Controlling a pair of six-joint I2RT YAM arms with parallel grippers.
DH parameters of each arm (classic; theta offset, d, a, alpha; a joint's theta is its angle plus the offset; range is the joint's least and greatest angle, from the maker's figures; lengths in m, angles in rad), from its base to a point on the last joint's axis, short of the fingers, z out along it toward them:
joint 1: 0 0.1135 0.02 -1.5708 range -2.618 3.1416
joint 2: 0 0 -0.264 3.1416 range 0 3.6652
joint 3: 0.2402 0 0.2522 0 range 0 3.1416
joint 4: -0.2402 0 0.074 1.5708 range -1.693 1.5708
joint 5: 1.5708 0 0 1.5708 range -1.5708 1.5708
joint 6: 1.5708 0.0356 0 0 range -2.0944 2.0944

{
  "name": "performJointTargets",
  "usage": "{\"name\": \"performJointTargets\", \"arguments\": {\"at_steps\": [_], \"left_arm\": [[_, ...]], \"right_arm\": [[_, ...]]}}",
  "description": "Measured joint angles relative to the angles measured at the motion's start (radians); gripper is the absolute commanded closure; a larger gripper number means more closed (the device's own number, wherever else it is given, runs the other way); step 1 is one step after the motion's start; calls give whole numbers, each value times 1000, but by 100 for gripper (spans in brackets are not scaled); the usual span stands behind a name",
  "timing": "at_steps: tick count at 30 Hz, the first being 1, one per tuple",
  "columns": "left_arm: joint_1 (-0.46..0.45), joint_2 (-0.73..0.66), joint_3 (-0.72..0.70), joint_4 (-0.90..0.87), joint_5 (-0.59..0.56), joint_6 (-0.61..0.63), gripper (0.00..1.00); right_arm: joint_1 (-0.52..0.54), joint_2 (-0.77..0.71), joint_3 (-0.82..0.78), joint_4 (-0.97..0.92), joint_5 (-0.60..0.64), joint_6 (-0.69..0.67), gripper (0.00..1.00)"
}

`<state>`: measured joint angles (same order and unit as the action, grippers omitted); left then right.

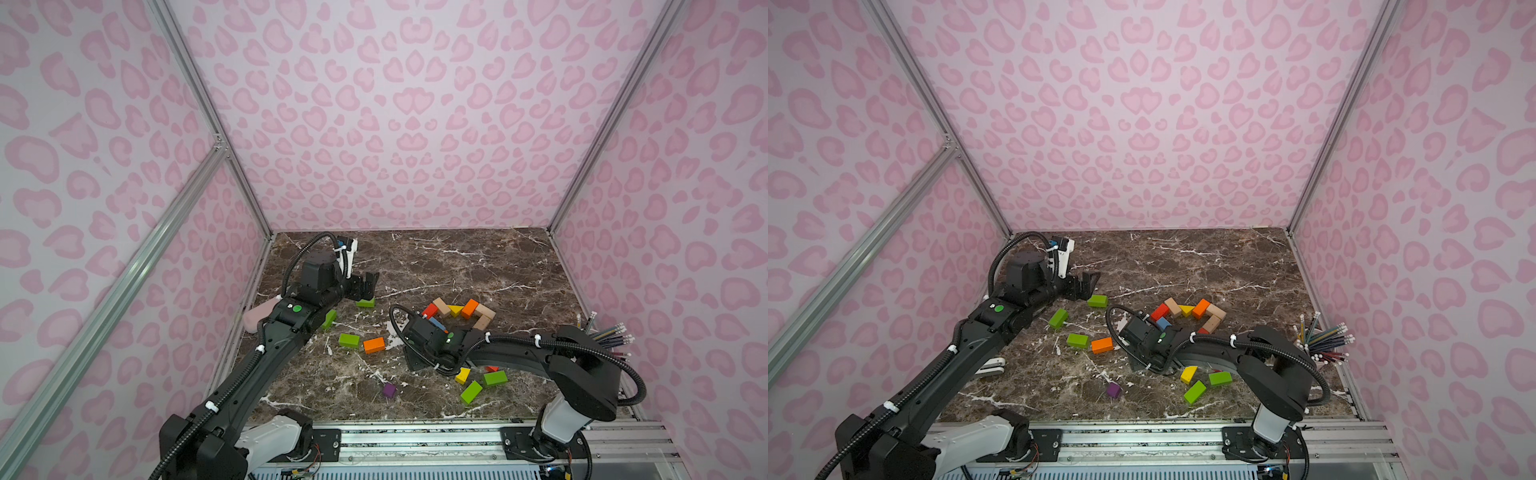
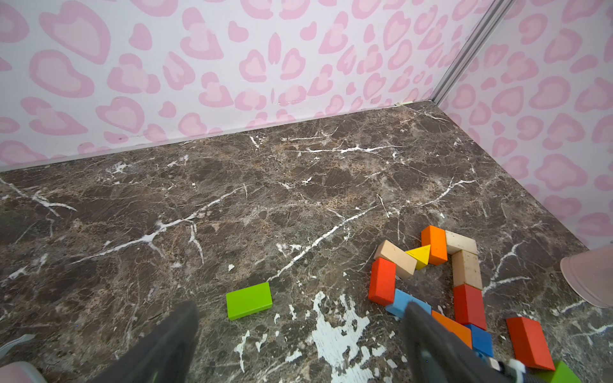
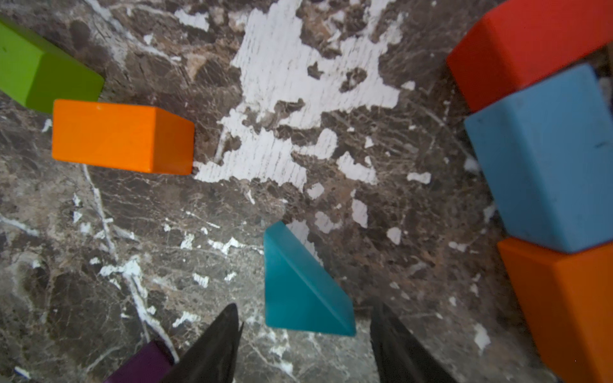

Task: Assemble a heart with building blocks
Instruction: Move the building block to the center of the board.

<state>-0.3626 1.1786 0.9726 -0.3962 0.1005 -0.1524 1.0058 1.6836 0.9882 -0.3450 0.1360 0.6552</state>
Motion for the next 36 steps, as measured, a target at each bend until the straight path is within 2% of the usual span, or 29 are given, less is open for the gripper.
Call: {"name": "performJointTargets", "arguments": {"at_steps": [26,36], "left_arm": [[0,-8,-2,0,5,0,2],[0,-8,-2,0,6,-5,3]], "right_arm": [[1,34,15,-32,29,27,52],[-2,66,59,-29,37,-71,54]]}}
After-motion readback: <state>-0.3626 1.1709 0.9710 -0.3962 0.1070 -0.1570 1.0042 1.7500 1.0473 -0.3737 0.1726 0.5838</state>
